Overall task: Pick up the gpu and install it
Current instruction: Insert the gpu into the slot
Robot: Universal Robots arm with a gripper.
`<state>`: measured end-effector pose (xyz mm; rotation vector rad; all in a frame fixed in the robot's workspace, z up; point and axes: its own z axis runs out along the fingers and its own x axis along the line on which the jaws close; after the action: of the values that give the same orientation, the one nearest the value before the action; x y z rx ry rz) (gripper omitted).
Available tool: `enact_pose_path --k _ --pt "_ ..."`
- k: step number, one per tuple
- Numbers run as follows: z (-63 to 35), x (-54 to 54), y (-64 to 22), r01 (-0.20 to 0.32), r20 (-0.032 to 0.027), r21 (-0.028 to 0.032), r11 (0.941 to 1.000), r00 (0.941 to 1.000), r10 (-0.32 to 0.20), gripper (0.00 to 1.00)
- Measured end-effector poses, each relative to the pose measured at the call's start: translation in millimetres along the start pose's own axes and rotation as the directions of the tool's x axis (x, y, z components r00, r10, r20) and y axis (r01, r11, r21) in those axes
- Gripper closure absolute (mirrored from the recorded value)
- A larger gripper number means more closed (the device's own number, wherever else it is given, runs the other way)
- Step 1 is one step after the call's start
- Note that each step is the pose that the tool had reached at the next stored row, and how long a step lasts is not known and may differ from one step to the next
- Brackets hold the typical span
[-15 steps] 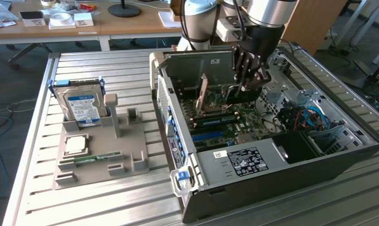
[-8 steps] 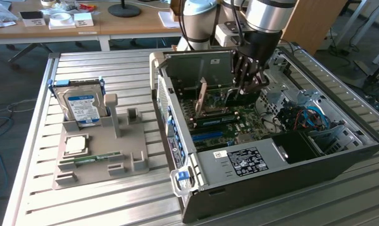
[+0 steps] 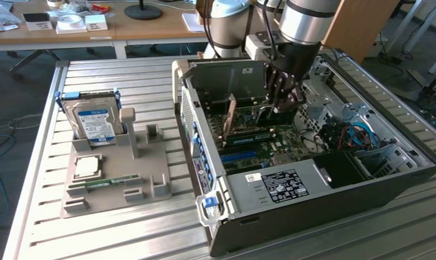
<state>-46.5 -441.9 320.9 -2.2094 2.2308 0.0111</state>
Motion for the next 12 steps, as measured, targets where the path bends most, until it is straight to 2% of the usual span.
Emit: enact_pose_path --k 5,12 --pt "0.5 0.5 0.6 0.000 0.0002 0.0001 1.0000 1.0000 0.000 0.73" --pt "0.4 6.7 1.2 0.000 0.0000 0.0000 1.0000 1.0000 0.000 0.73"
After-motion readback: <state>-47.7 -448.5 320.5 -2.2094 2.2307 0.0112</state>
